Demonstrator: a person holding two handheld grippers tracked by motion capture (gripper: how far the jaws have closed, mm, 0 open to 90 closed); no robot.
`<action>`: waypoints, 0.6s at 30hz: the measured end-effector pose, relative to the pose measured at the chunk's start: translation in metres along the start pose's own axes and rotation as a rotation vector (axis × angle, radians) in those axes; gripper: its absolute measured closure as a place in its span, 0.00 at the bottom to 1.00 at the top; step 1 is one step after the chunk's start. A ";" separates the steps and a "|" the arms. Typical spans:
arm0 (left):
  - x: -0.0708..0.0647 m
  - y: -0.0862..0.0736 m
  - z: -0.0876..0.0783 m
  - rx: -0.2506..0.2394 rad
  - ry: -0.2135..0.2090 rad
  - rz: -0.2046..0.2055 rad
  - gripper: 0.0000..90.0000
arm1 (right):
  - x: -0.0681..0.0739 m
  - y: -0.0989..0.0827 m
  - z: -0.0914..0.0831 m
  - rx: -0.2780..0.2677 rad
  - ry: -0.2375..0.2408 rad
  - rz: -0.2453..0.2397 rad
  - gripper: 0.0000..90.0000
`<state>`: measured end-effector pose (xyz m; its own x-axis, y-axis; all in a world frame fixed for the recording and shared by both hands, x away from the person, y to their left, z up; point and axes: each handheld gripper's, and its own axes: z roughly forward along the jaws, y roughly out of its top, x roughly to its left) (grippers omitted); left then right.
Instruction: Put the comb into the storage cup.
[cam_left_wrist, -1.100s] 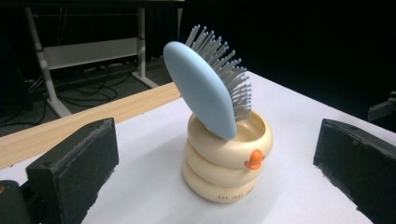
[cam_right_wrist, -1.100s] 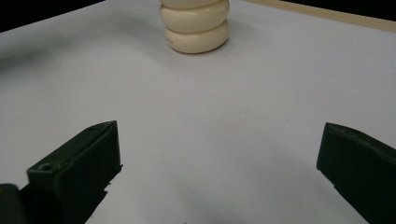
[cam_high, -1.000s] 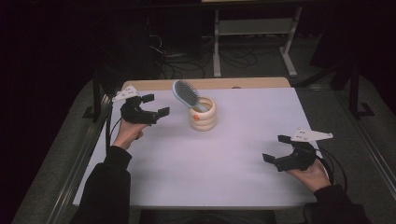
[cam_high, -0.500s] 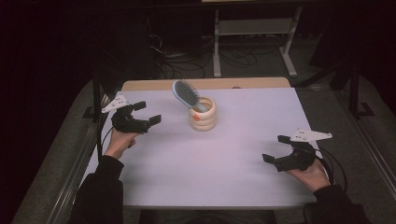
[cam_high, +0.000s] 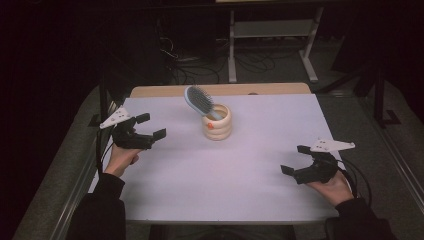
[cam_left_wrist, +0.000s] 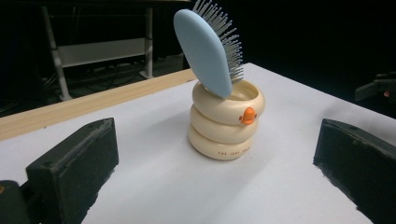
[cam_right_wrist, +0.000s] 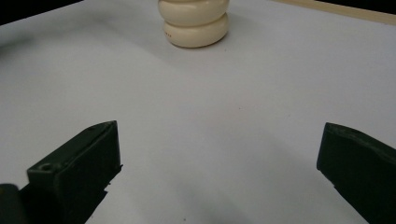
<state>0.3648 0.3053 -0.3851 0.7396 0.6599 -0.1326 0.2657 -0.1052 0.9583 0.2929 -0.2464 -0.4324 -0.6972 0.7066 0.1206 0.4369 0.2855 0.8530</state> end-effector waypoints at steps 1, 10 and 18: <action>0.000 -0.001 -0.002 -0.001 0.001 0.001 0.00 | 0.000 0.000 0.000 0.001 0.000 0.000 0.00; 0.002 -0.016 -0.015 0.011 0.033 0.013 0.00 | 0.000 0.000 0.001 0.006 0.000 -0.001 0.00; 0.006 -0.028 -0.029 0.008 0.051 -0.003 0.00 | 0.000 -0.001 0.002 0.011 0.000 0.001 0.00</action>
<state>0.3444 0.3337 -0.4050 0.7062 0.6974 -0.1222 0.2732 -0.1092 0.9557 0.2936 -0.2455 -0.4337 -0.6968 0.7069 0.1213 0.4438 0.2921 0.8472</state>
